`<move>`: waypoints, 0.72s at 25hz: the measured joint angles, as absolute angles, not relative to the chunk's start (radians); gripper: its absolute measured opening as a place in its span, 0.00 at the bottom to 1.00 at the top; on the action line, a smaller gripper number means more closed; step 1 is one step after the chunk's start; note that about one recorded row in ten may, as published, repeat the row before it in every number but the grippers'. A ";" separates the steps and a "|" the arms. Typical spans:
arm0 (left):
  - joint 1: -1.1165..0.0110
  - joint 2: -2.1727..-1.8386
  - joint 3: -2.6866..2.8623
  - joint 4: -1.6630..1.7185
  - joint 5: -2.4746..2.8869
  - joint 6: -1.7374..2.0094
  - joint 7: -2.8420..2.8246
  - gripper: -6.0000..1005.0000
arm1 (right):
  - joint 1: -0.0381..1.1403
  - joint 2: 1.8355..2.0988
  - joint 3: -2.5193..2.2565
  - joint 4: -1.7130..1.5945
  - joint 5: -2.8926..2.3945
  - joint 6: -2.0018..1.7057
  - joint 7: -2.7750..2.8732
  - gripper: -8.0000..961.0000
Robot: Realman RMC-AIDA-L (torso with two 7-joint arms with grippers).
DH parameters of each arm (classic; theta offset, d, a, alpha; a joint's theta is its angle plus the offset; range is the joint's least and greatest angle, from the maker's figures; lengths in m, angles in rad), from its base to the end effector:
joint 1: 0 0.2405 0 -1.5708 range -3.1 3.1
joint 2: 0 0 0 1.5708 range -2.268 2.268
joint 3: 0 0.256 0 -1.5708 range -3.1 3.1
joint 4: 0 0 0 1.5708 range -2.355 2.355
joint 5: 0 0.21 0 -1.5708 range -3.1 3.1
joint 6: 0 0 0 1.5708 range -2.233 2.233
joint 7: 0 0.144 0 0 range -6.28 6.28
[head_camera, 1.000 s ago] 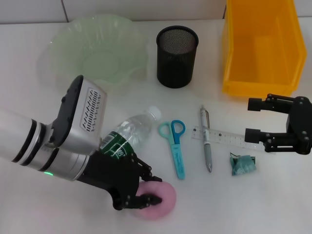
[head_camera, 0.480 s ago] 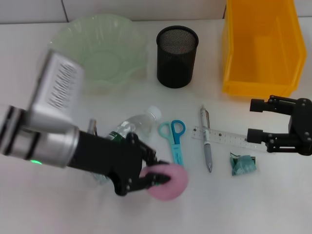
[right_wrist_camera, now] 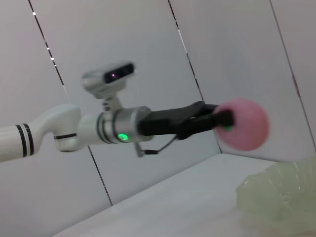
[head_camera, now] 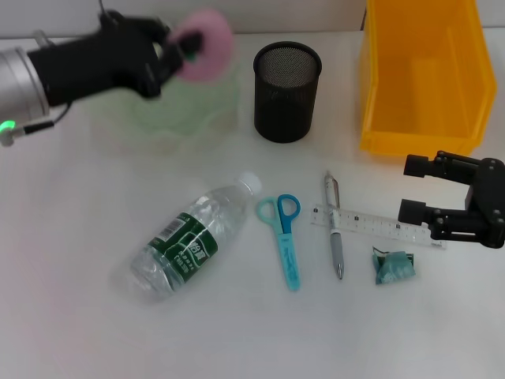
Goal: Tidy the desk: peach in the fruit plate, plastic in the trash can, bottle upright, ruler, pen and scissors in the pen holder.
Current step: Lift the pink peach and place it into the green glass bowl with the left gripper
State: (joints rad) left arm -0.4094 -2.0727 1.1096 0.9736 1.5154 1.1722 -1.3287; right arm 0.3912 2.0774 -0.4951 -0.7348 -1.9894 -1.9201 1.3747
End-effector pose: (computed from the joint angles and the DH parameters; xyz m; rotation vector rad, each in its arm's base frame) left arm -0.2095 0.3739 0.0317 -2.4141 -0.2633 -0.7313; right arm 0.2796 0.2674 0.0407 -2.7043 0.6432 1.0088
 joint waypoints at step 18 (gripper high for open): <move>-0.567 -2.081 1.131 0.639 1.457 0.754 -1.171 0.24 | 0.382 2.081 -0.496 -0.725 -1.964 -1.942 1.382 0.86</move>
